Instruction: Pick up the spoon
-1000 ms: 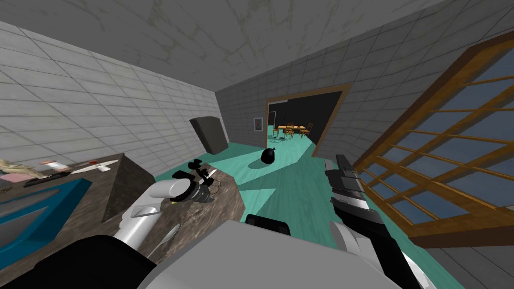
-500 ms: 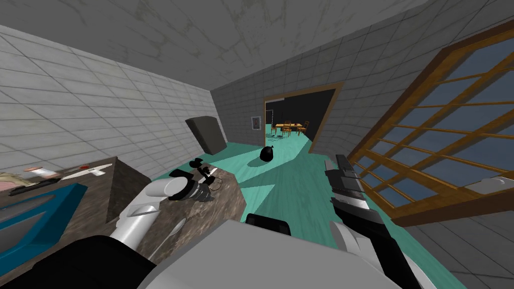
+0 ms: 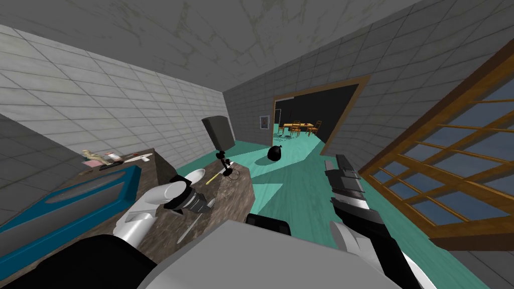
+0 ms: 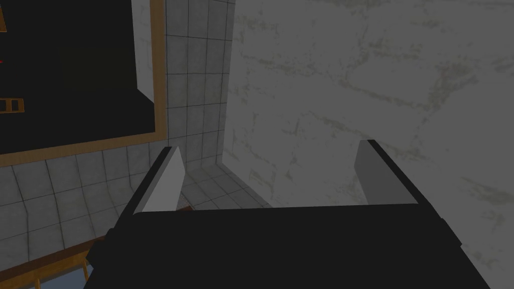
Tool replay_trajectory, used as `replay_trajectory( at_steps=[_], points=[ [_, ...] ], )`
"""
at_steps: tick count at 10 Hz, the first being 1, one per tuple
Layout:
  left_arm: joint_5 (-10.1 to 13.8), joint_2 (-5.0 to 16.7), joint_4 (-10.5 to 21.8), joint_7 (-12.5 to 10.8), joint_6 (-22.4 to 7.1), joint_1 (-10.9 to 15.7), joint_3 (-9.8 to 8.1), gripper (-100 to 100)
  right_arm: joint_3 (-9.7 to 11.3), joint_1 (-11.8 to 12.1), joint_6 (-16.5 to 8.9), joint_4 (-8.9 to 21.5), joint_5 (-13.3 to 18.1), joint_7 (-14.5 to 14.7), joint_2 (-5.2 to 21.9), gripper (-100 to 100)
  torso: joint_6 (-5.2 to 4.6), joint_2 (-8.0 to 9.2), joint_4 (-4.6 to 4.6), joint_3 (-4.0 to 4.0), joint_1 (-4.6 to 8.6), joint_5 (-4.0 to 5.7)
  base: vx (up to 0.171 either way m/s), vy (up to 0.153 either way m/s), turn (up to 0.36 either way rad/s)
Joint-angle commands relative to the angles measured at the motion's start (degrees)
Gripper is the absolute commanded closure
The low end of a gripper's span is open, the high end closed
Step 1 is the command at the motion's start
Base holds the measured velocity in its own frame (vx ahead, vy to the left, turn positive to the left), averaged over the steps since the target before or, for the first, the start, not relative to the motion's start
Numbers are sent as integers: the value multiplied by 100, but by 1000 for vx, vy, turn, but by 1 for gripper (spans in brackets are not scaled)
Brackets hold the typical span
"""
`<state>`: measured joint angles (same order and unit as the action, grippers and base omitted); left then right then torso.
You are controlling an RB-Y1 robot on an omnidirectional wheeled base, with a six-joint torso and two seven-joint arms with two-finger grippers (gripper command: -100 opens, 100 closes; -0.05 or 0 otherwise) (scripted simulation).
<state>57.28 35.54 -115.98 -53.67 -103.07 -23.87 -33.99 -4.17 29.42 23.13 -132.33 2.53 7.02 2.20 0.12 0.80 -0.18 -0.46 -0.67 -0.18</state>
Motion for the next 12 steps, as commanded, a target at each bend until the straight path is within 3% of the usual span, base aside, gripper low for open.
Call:
replay_trajectory(
  at_steps=[1, 2, 3, 4, 8, 9, 10, 12],
  points=[
    [-14, -44, 179, -107, -93, -108, 71, -100, 0, 0, 0, 0, 0, 0, 0, 0, 0, 0, 0, 0, 0, 0, -95, 158, 178],
    [-13, -34, 121, -42, -38, -80, 41, -100, 0, 0, 0, 0, 0, 0, 0, 0, -1, -13, 3, 7, 7, 3, -39, 71, 25],
    [-14, -36, 137, -50, -48, -91, 44, 0, 1, 0, 0, 0, 0, 0, -1, 0, -7, -33, 7, 19, 40, 9, -9, 15, -7],
    [-207, -133, 204, -240, 27, 29, 192, -100, 2, 1, 0, 0, 0, 0, -1, 0, -7, -48, 10, 28, 63, 16, -59, 45, -209],
    [-658, -359, 365, -686, 199, 306, 539, -100, 2, -1, 0, 0, 0, 0, -1, 0, -7, -11, 2, 7, 56, 14, -125, 54, -204],
    [-593, -332, 351, -584, 188, 251, 488, -100, 2, -1, 0, 0, 0, 0, -1, 0, -9, -16, 3, 9, 63, 16, -49, 13, -42],
    [-606, -337, 351, -609, 200, 260, 497, 100, 2, 1, 0, 0, 0, 0, -2, 0, -2, -33, 8, 19, 66, 15, -9, 2, 7],
    [-598, -340, 347, -609, 194, 260, 498, 100, 2, 1, 0, -1, 0, 0, -2, 0, -4, -57, 16, 35, 60, 11, 0, 0, 0]
  ],
)
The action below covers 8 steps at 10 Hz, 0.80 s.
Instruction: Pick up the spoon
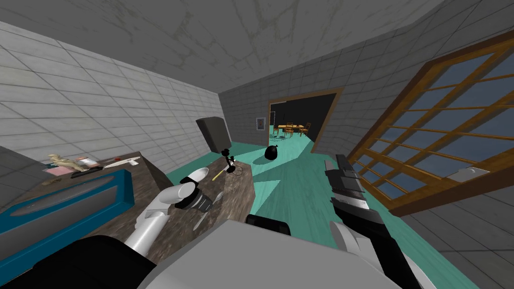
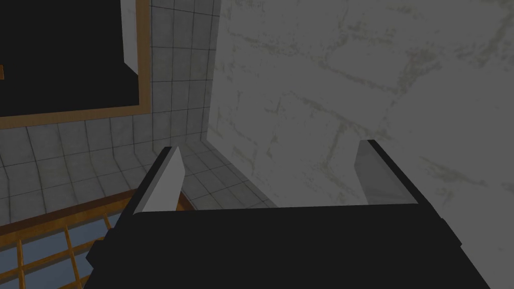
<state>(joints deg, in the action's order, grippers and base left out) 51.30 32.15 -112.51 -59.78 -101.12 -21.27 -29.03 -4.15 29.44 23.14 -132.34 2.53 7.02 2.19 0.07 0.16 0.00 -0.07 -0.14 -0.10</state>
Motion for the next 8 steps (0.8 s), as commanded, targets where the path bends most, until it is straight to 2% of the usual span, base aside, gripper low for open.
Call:
replay_trajectory(
  at_steps=[1, 2, 3, 4, 7, 8],
  points=[
    [0, 0, 0, 0, 0, 0, 0, 100, 0, 0, 0, 0, 0, 0, 0, 0, 0, 0, 0, 0, 0, 0, 0, 0, 0],
    [0, -1, 1, -1, 0, -1, 0, 100, 0, 0, 0, 0, 0, 0, 0, 0, -1, -3, 0, 2, -3, -1, 0, 0, 0],
    [0, -1, 1, -2, -1, -1, 0, 0, 0, 0, 0, 0, 0, 0, 0, 0, -1, -4, 1, 2, -4, -1, 0, 0, 0],
    [134, 78, -51, 116, -70, -73, -106, 100, 0, 0, 0, 0, 0, 0, 0, 0, -2, -5, 1, 3, -5, -1, 85, -29, 242],
    [521, 271, -188, 498, -218, -311, -403, 100, 0, 2, 0, 0, 0, 0, 0, 0, 2, -54, 10, 30, 15, 4, 140, -56, 222],
    [438, 231, -142, 434, -163, -278, -348, 100, 0, 2, 0, 0, 0, 0, 0, 0, 2, -53, 11, 30, 21, 4, 55, -33, 47]
  ],
)
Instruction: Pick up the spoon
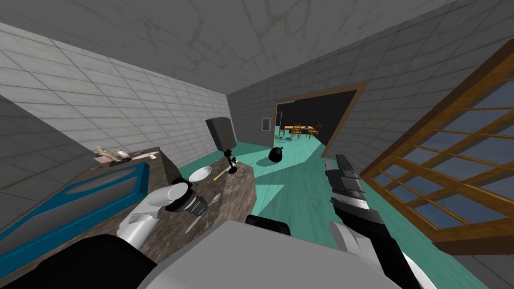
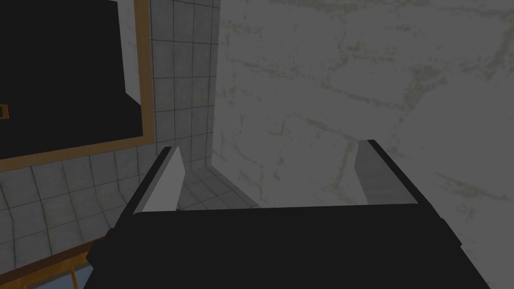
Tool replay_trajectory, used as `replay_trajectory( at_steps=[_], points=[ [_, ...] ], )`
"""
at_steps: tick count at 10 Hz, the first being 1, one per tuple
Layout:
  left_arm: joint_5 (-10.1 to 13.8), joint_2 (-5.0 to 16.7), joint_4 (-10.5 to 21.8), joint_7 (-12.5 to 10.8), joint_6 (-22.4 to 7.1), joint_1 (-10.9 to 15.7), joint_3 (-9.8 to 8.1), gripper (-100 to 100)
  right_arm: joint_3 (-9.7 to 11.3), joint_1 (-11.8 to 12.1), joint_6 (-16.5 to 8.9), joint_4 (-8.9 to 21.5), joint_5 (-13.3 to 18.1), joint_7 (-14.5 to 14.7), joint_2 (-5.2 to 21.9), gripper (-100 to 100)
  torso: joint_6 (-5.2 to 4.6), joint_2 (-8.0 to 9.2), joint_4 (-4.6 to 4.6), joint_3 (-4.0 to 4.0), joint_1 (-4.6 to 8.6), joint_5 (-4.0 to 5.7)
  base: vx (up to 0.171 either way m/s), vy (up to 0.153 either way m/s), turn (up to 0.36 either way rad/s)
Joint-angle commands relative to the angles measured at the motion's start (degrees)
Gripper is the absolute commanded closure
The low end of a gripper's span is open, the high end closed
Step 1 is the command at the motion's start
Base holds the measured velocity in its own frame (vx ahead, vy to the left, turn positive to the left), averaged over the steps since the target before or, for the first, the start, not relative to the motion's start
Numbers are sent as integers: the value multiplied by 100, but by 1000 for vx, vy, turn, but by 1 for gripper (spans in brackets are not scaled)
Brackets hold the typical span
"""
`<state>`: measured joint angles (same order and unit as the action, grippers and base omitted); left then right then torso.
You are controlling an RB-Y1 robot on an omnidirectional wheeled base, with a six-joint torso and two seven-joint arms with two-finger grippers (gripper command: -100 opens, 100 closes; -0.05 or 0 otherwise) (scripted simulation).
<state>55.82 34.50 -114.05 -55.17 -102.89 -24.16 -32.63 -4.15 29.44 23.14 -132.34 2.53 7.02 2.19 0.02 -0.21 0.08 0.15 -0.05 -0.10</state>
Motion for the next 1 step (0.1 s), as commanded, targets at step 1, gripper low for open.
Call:
replay_trajectory(
  at_steps=[1],
  points=[
    [0, 0, 0, 0, 0, 0, 0, 0, 0, 0, 0, 0, 0, 0, 0, 0, 0, 0, 0, 0, 0, 0, 9, -7, -8]
  ],
)
